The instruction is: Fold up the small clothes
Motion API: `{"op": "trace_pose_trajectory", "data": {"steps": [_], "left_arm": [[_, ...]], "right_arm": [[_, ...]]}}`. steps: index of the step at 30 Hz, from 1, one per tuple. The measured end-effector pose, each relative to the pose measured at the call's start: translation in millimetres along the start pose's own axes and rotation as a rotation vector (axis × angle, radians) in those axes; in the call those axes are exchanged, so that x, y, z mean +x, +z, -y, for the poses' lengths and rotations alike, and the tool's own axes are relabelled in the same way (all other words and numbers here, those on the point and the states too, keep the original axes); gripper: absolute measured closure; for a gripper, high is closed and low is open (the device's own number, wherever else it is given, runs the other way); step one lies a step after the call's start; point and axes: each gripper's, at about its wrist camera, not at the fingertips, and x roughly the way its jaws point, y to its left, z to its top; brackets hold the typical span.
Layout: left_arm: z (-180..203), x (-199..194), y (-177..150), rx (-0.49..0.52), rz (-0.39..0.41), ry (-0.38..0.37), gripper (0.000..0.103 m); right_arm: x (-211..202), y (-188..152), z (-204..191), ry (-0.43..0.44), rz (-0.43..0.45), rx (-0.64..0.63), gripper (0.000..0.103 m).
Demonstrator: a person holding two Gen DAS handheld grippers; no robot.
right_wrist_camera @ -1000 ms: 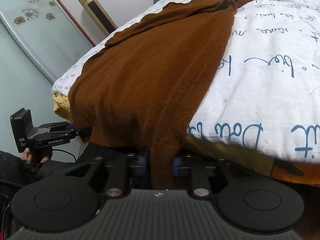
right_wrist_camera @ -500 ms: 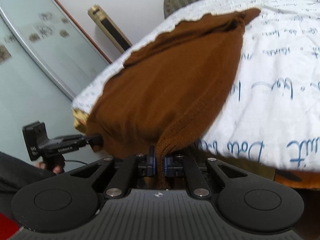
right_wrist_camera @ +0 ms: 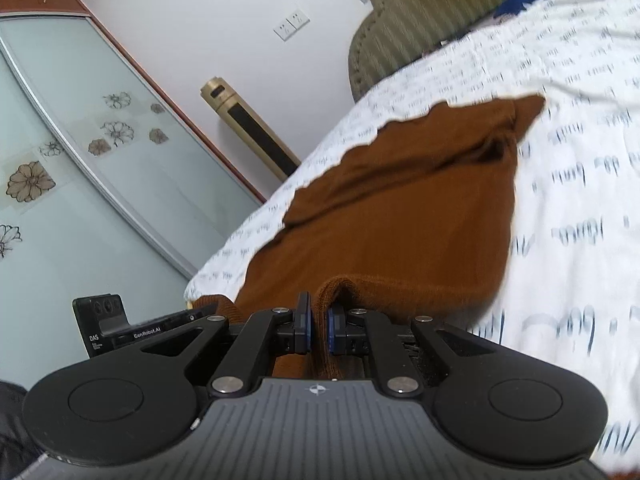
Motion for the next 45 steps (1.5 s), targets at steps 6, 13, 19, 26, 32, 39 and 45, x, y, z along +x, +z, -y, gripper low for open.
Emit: {"op": "trace_pose_trajectory", "data": {"steps": [6, 13, 19, 26, 32, 39, 45], "left_arm": [[-12, 10, 24, -0.029, 0.016, 0.009, 0.092], [-27, 32, 72, -0.057, 0.046, 0.037, 0.092], [-38, 75, 106, -0.071, 0.026, 0.097, 0.092], [-36, 116, 119, -0.018, -0.005, 0.175, 0.092], [-54, 149, 117, -0.060, -0.080, 0.283, 0.092], [-67, 156, 115, -0.089, -0.124, 0.263, 0.092], [-67, 145, 115, -0.073, -0.145, 0.223, 0.092]], "right_arm": [[8, 29, -5, -0.024, 0.030, -0.020, 0.090], [21, 73, 8, -0.045, 0.142, 0.056, 0.090], [48, 105, 43, -0.096, 0.202, 0.175, 0.090], [83, 116, 91, -0.178, 0.209, 0.302, 0.090], [112, 108, 129, -0.260, 0.175, 0.393, 0.090], [118, 100, 147, -0.220, 0.157, 0.469, 0.081], [102, 102, 123, -0.162, 0.100, 0.428, 0.065]]}}
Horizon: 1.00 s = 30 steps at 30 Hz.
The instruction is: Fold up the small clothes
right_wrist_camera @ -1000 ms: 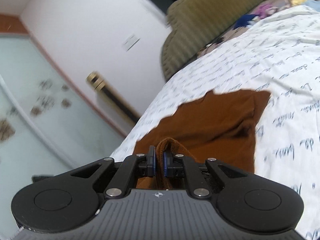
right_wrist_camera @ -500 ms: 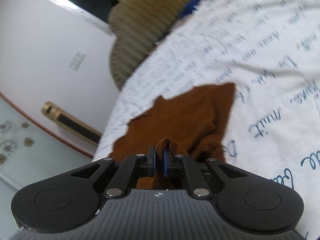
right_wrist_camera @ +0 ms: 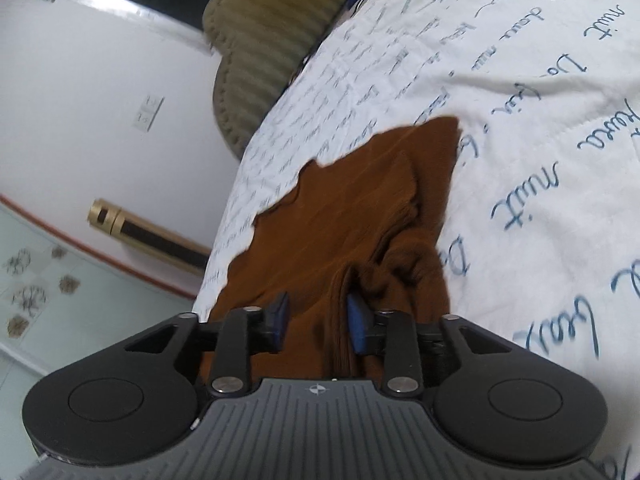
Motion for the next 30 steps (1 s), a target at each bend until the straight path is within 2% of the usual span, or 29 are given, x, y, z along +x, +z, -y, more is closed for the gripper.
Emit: {"op": "trace_pose_trajectory", "data": {"steps": [3, 6, 12, 18, 23, 30], "left_arm": [[-4, -6, -1, -0.015, -0.005, -0.010, 0.091], [-8, -12, -3, -0.024, -0.014, -0.016, 0.091], [-13, -22, -14, -0.038, -0.027, -0.059, 0.091], [-10, -16, -30, -0.077, -0.051, -0.113, 0.091], [3, -10, -33, -0.043, -0.038, -0.046, 0.091], [25, -4, -32, 0.044, -0.009, 0.098, 0.091]], "right_arm": [[-2, -7, -8, -0.016, -0.047, -0.053, 0.063], [-1, -13, -10, -0.021, -0.076, -0.064, 0.050], [5, -18, -8, -0.049, -0.074, -0.098, 0.051], [4, -20, -8, -0.048, -0.077, -0.098, 0.051], [2, -21, -5, -0.049, -0.072, -0.096, 0.056], [3, -23, -5, -0.051, -0.068, -0.105, 0.071]]}}
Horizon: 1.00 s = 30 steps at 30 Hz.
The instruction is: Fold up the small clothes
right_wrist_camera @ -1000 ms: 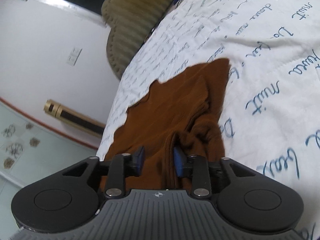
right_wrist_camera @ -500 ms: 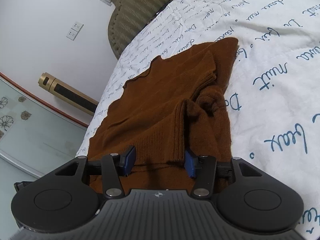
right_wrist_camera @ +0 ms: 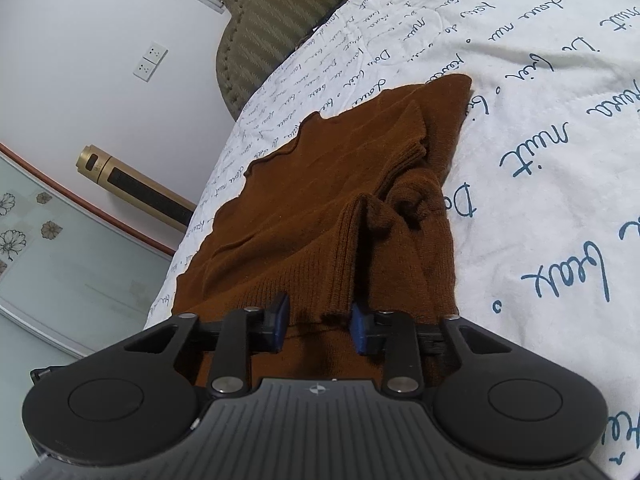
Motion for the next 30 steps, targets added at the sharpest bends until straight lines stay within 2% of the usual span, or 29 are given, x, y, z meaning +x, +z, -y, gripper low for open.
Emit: {"op": "trace_pose_trajectory", "data": {"steps": [9, 18, 30], "left_arm": [[4, 4, 12, 0.000, 0.008, 0.037, 0.091], [5, 6, 30, 0.014, 0.037, 0.062, 0.091], [0, 14, 62, -0.004, 0.066, 0.076, 0.091]], "right_arm": [[-3, 10, -11, 0.014, 0.045, -0.029, 0.083], [-11, 37, -21, 0.043, 0.115, -0.035, 0.084], [-3, 62, -27, 0.022, 0.162, -0.026, 0.084]]}}
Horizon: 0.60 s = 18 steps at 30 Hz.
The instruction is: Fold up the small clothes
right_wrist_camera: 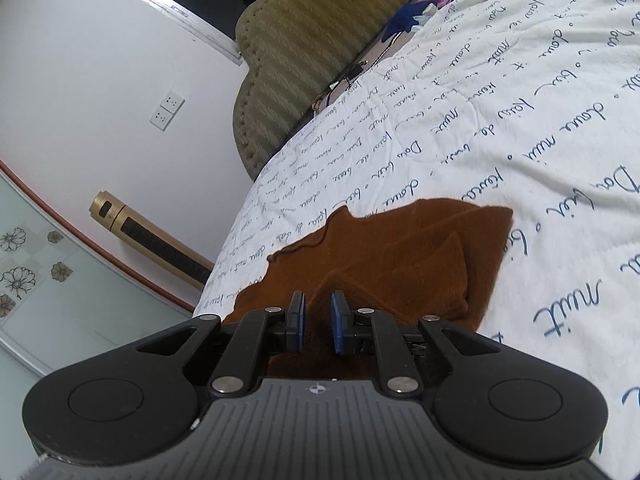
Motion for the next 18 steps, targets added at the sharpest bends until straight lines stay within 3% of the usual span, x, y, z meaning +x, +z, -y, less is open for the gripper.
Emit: {"op": "trace_pose_trajectory", "data": {"steps": [9, 13, 18], "left_arm": [[-4, 21, 34, -0.035, 0.013, 0.031, 0.091], [-12, 26, 30, -0.064, -0.003, 0.026, 0.091], [-21, 17, 13, -0.021, -0.015, 0.035, 0.091]], "right_arm": [[22, 19, 3, -0.040, 0.038, 0.019, 0.084], [29, 18, 9, -0.027, 0.001, 0.028, 0.083], [28, 13, 16, -0.063, -0.064, -0.051, 0.080]]}}
